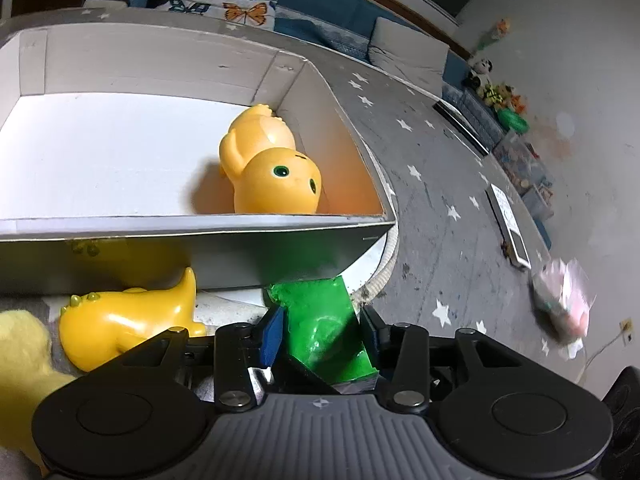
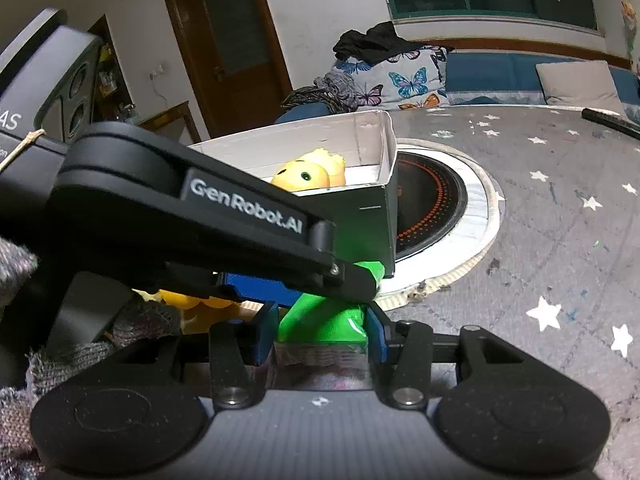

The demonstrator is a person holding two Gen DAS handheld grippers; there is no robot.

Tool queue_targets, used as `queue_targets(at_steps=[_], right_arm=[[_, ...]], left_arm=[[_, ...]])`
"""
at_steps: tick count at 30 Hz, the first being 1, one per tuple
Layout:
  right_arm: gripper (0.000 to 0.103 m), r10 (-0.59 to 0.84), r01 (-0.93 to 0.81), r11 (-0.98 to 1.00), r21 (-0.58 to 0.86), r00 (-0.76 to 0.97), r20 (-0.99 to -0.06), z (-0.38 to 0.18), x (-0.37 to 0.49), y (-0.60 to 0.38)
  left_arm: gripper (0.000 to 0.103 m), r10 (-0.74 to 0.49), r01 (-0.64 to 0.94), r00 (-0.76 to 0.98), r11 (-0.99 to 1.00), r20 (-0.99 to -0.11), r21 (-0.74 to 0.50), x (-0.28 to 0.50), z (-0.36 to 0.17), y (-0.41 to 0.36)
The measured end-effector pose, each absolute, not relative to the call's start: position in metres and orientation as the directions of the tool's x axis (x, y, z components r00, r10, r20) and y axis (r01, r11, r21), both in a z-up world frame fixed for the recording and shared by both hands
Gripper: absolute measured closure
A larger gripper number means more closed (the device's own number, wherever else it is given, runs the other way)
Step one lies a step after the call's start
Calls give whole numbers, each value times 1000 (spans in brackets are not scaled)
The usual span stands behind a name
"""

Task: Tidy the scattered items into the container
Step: 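Lift the green pouch with the right tool over the box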

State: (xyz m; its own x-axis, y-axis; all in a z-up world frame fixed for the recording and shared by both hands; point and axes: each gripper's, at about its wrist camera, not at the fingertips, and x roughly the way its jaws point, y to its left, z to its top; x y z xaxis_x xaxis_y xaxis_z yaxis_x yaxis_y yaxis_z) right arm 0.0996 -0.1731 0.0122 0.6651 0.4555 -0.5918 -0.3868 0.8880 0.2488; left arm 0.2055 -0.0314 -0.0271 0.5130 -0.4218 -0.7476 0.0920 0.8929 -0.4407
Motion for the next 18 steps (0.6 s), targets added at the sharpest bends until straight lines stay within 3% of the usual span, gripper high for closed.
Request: queue_targets(at_steps=[6,18], right_arm=[[57,465,-401,883,244,678,-570,23,85,-171],[57,525,-507,845,169,732,-434,77,89,-144]], left_arm=[[62,-434,97,531,884,-728,-457,189,-13,-25],[63,-379,92,689,891,-617,-444,181,47,9]])
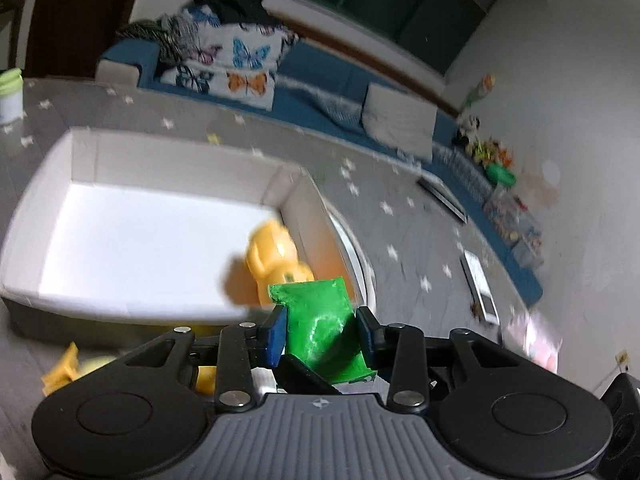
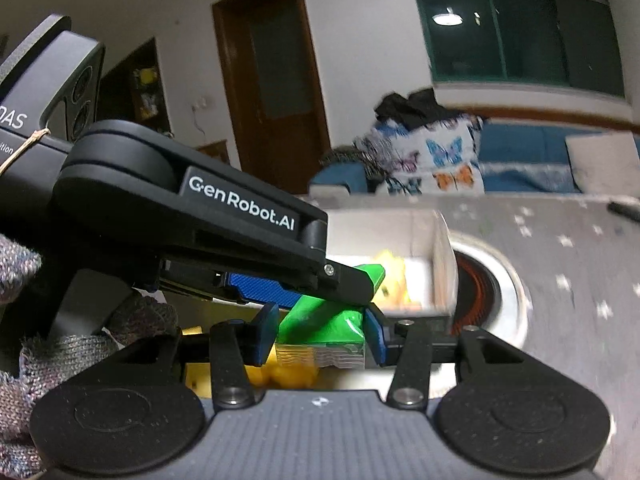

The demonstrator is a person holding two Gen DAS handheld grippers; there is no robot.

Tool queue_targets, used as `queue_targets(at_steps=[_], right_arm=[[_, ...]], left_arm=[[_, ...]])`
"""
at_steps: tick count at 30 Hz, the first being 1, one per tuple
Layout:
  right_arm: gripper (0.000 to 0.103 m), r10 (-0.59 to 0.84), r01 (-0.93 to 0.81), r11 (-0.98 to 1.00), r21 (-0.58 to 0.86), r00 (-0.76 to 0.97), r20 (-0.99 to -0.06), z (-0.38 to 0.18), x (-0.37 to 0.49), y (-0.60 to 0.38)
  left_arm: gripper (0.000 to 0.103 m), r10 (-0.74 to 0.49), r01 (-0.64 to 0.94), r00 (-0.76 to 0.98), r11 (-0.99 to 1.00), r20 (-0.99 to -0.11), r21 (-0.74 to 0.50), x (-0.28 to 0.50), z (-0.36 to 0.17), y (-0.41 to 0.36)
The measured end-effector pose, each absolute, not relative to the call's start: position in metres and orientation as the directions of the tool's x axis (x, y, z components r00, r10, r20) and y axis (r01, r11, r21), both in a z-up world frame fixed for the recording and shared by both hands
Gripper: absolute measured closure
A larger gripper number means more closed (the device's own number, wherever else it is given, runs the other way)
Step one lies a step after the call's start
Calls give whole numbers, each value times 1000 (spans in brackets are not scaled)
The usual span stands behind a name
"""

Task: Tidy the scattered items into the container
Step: 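Lift the green pouch with the right tool over the box, then open the right tool to drop the green pouch into the box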

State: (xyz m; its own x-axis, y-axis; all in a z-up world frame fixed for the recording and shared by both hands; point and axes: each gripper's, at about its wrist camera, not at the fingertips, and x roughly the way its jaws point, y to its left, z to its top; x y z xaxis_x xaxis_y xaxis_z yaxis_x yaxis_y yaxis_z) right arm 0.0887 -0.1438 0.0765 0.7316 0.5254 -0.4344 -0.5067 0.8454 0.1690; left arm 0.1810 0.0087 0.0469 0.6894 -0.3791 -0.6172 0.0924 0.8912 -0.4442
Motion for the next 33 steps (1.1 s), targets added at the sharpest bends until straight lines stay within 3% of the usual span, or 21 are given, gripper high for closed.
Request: queue_targets(at_steps=[11,29,33], right_arm=[[57,560,-560,815,148,697,-448,75,139,-107],[55,539,-548,824,141,683,-492,57,156,-90],[48,537,-543,827,143,690,-485,58,154,-93]], left_arm=[[64,-336,27,705,893,-625,-450,223,41,42],[63,-377,16,681,865,-628,-501,238,18,58],[63,-377,25,687,867,-621,-498,235,21,58]])
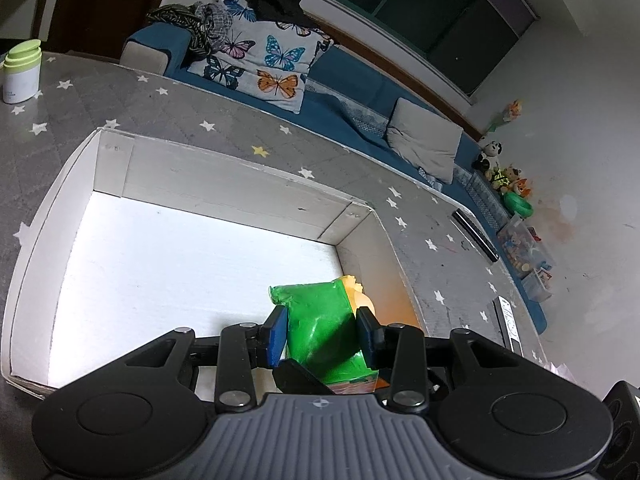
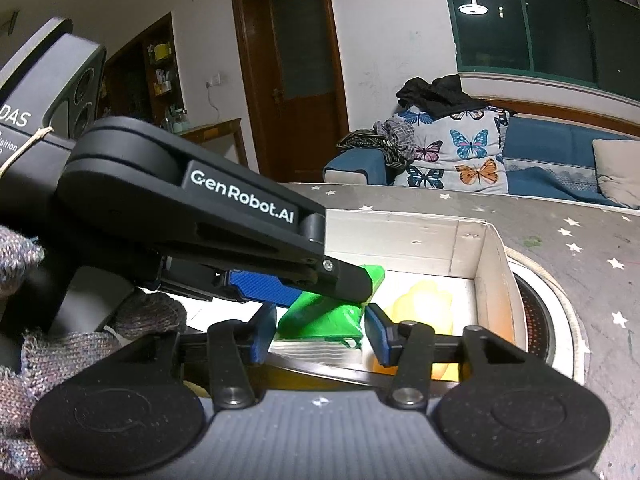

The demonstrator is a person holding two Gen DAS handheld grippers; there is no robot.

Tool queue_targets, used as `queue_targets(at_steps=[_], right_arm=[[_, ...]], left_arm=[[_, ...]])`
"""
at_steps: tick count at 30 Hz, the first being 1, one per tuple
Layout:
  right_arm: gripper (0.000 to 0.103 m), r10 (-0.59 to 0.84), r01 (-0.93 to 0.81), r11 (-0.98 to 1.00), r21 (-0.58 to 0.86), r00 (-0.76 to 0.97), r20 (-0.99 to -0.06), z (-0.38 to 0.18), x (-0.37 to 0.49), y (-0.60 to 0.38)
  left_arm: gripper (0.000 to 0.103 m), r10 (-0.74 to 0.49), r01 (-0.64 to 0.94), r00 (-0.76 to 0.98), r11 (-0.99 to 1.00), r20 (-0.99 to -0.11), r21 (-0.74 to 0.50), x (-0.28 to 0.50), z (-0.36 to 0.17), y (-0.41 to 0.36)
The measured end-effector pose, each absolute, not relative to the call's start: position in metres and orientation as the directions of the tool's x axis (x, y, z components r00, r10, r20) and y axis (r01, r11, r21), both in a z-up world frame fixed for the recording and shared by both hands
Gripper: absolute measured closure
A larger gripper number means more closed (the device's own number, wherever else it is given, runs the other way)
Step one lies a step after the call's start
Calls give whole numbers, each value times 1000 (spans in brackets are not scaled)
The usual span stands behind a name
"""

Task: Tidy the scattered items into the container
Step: 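Open the right tool to drop the green pouch into the box, then lower the right tool onto the yellow plush chick and grasp it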

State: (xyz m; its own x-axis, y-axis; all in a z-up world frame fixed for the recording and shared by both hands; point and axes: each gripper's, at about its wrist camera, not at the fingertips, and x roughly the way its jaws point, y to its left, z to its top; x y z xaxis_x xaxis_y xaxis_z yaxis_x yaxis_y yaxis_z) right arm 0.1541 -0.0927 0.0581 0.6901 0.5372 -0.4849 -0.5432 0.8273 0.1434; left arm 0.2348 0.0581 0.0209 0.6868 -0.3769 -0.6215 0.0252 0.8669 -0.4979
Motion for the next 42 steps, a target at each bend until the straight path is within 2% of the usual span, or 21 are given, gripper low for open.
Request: queue_targets(at_steps=[19,34,38,42], right_arm=[[50,521,-526,840,135,710,-473,60,154,-96],[48,543,-534,829,167,695,-472,61,108,-110],[40,556,-547,818,176,678,-480,58,93,-111],[40,572,-558,807,192,660,-487,52,81,-112]], left_arm=[[63,-357,31,700,880,-618,-473,236,26,58],[63,-333,64,719,905,-610,-420,190,33,60],[63,-305,64,732,921,-610,-384,172,34,62],[63,-270,48,741,935,-615,-351,154,32,67]])
